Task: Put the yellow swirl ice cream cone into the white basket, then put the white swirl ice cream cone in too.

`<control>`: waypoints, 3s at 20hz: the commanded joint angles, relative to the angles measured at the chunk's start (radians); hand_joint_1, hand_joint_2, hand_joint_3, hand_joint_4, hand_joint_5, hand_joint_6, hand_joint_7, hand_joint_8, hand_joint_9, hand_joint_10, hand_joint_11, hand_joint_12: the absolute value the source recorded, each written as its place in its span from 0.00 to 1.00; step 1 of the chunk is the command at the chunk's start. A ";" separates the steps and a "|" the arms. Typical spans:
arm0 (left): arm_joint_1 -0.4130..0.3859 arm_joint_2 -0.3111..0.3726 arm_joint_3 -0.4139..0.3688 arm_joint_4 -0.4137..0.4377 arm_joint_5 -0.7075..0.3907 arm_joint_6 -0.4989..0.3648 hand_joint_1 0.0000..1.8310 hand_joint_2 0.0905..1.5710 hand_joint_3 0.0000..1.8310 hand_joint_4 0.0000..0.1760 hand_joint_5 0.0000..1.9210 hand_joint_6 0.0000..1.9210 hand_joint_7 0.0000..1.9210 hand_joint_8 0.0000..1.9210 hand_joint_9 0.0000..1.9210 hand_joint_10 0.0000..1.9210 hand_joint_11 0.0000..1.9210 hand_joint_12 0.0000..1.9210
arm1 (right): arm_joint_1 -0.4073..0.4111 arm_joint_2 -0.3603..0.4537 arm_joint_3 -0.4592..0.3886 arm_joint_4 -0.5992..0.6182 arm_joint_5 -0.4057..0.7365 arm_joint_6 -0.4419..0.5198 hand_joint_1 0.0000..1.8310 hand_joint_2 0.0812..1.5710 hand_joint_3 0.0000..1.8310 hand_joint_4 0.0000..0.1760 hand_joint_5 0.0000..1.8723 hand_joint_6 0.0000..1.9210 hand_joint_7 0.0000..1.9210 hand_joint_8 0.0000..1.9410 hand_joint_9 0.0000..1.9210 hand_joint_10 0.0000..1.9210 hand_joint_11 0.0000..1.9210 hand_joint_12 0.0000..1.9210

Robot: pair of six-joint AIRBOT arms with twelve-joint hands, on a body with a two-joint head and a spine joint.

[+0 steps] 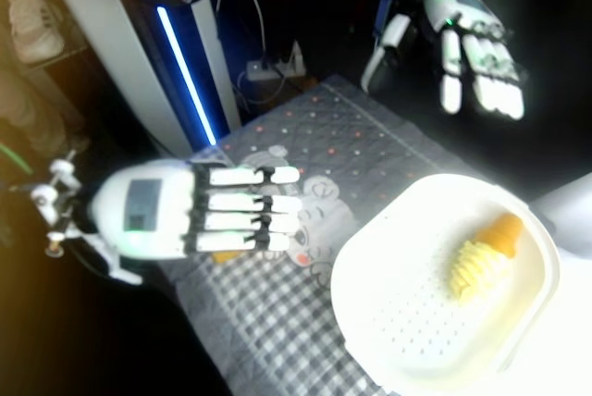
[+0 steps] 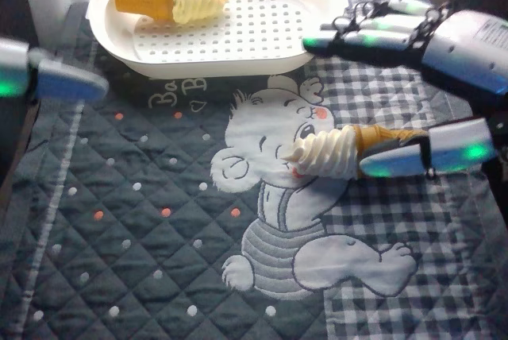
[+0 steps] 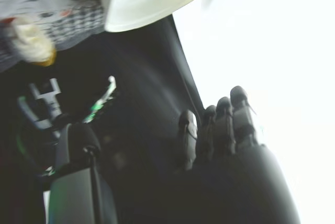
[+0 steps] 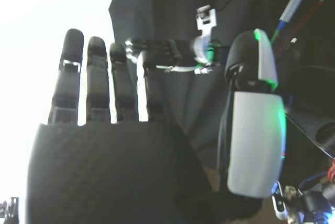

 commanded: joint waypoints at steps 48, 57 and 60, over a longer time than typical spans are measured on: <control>0.143 -0.046 0.006 -0.163 -0.291 -0.048 0.47 0.49 0.00 0.08 0.18 0.00 0.10 0.00 0.10 0.00 0.00 0.35 | 0.550 -0.527 0.636 -0.184 -0.523 0.056 0.40 0.54 0.00 0.79 0.12 0.01 0.14 0.00 0.27 0.05 0.09 0.74; 0.201 -0.014 -0.020 -0.239 -0.413 -0.057 0.43 0.49 0.00 0.00 0.14 0.00 0.11 0.00 0.09 0.00 0.00 0.32 | 0.550 -0.395 0.465 -0.104 -0.348 0.087 0.30 0.53 0.00 1.00 0.00 0.00 0.00 0.00 0.00 0.00 0.00 0.00; 0.283 0.009 -0.044 -0.341 -0.579 -0.053 0.48 0.51 0.00 0.05 0.17 0.00 0.12 0.00 0.10 0.01 0.00 0.30 | 0.542 -0.244 0.302 0.036 -0.180 0.002 0.35 0.52 0.00 1.00 0.00 0.00 0.00 0.00 0.00 0.00 0.00 0.00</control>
